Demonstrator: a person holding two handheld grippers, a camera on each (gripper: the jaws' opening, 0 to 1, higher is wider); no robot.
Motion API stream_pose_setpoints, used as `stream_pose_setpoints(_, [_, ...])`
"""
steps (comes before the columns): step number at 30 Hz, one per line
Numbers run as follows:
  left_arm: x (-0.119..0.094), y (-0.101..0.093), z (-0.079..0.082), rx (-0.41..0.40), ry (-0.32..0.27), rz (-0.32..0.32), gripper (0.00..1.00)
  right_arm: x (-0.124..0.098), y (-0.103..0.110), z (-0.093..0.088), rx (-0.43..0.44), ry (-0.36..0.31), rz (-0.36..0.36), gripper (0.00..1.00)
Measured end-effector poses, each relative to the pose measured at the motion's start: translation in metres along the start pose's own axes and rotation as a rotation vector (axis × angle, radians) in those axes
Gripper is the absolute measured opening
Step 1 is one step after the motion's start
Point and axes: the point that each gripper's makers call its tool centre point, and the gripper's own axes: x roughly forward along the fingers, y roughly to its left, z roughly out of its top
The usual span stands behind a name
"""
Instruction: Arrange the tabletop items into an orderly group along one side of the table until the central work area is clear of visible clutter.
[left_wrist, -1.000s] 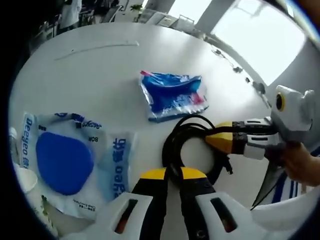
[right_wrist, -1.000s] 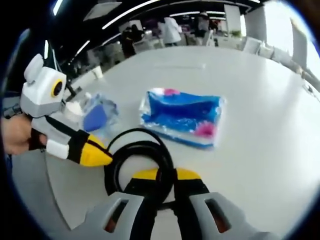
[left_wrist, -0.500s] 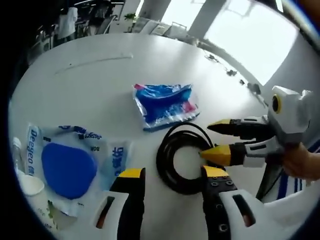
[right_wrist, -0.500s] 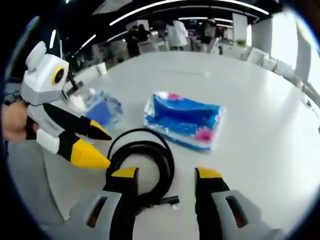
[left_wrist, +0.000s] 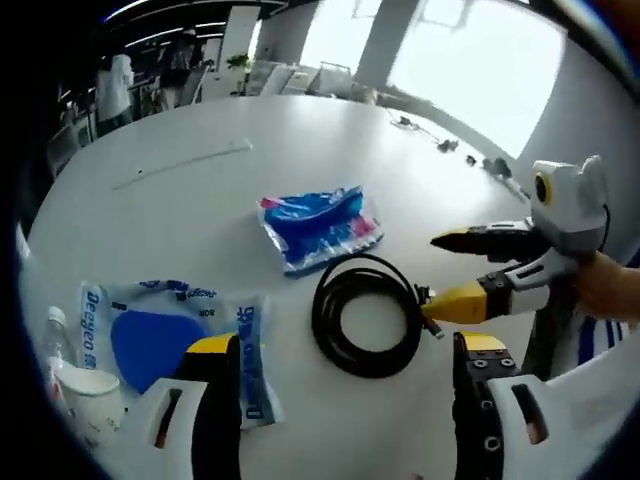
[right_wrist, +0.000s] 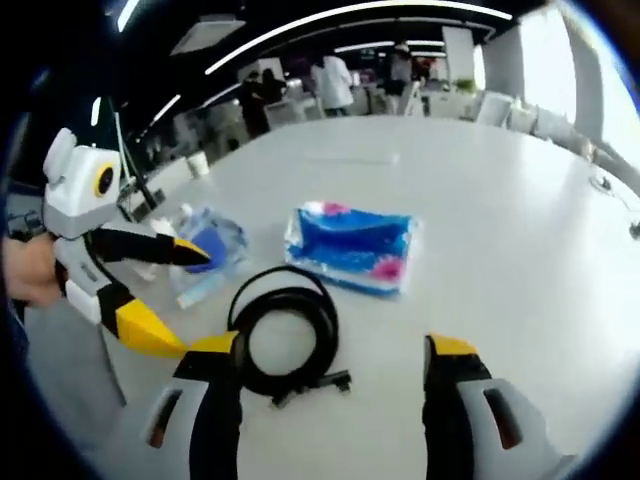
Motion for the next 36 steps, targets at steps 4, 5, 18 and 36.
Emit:
stream_pose_setpoints(4, [-0.009,0.004,-0.003,-0.014,-0.008,0.009,0.85,-0.003,0.003,0.004,0.005,-0.014,-0.014,0.71])
stream_pose_setpoints(5, [-0.011,0.005,-0.004,-0.012,-0.009,0.012,0.85,-0.004,0.005,0.005,0.006,-0.016,-0.016,0.71])
stream_pose_setpoints(18, [-0.035,0.016,-0.004,-0.006,-0.035,0.019,0.84,-0.007,0.025,0.009,-0.010,-0.027,-0.018,0.69])
stream_pose_setpoints(36, [-0.068,0.034,-0.021,-0.020,-0.059,0.034,0.81,-0.017,0.051,0.004,-0.023,-0.025,-0.036,0.66])
